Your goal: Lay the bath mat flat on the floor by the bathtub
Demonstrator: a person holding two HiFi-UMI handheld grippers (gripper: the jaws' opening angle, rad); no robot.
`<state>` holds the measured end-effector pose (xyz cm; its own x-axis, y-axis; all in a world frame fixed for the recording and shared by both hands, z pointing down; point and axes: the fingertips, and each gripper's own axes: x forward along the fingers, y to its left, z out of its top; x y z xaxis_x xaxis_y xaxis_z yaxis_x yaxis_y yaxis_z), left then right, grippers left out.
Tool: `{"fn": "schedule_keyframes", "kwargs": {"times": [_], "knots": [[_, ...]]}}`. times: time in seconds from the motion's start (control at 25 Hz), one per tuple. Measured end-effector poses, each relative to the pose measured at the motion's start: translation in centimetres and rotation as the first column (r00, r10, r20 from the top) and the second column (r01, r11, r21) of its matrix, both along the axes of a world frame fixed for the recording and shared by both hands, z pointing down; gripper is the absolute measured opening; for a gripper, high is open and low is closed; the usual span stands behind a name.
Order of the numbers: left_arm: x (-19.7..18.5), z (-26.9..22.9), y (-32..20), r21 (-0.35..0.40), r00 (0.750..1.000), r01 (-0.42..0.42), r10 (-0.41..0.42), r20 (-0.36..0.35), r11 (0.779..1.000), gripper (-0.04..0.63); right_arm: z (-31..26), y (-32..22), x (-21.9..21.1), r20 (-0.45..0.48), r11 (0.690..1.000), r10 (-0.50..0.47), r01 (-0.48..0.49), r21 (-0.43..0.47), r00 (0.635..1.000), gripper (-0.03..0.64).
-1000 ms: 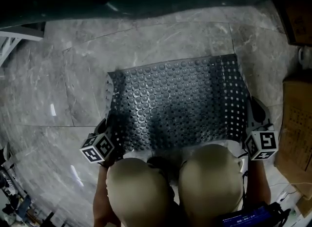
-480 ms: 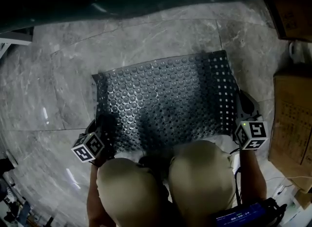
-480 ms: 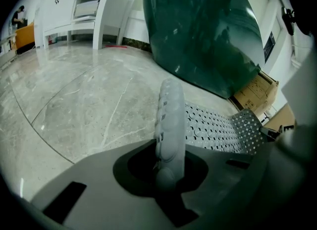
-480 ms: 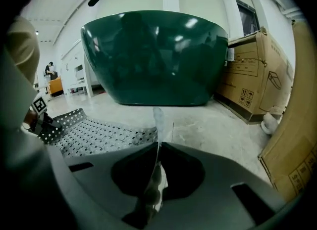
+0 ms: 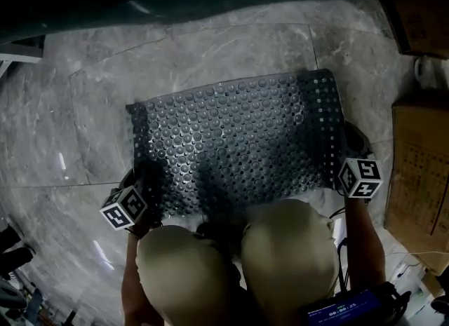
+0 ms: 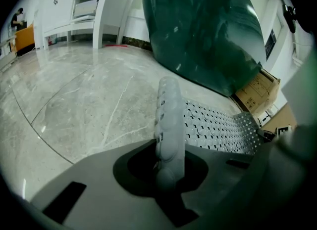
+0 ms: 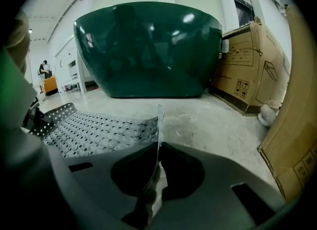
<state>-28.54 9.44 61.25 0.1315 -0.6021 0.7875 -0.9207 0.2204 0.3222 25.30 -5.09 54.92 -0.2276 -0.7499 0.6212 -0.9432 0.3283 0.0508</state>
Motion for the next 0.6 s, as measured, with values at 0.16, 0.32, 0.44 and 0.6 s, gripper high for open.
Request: {"fn": "schedule_keyframes", "kwargs": {"times": [0.16, 0.32, 0.44, 0.6], "knots": [[0.1, 0.0, 0.0, -0.004, 1.000, 0.001, -0.001, 0.001, 1.000, 0.040, 0.7, -0.5, 0.9, 0.023, 0.999, 0.032, -0.032, -0.019, 0.999, 0.029], [0.0, 0.1, -0.1, -0.002, 1.000, 0.001, -0.001, 0.005, 1.000, 0.039, 0.9, -0.6, 1.1, 0.027, 0.999, 0.032, -0.031, -0.019, 0.999, 0.029], [0.1, 0.0, -0.1, 0.003, 1.000, 0.007, -0.007, 0.001, 1.000, 0.040, 1.0, -0.8, 1.1, 0.031, 0.999, 0.027, -0.026, -0.026, 0.999, 0.029], [0.5, -1.6, -0.7, 0.074, 1.000, 0.003, -0.001, -0.021, 0.997, 0.125, 1.1, -1.0, 1.0, 0.008, 0.999, 0.003, -0.003, -0.051, 1.000, 0.029]]}}
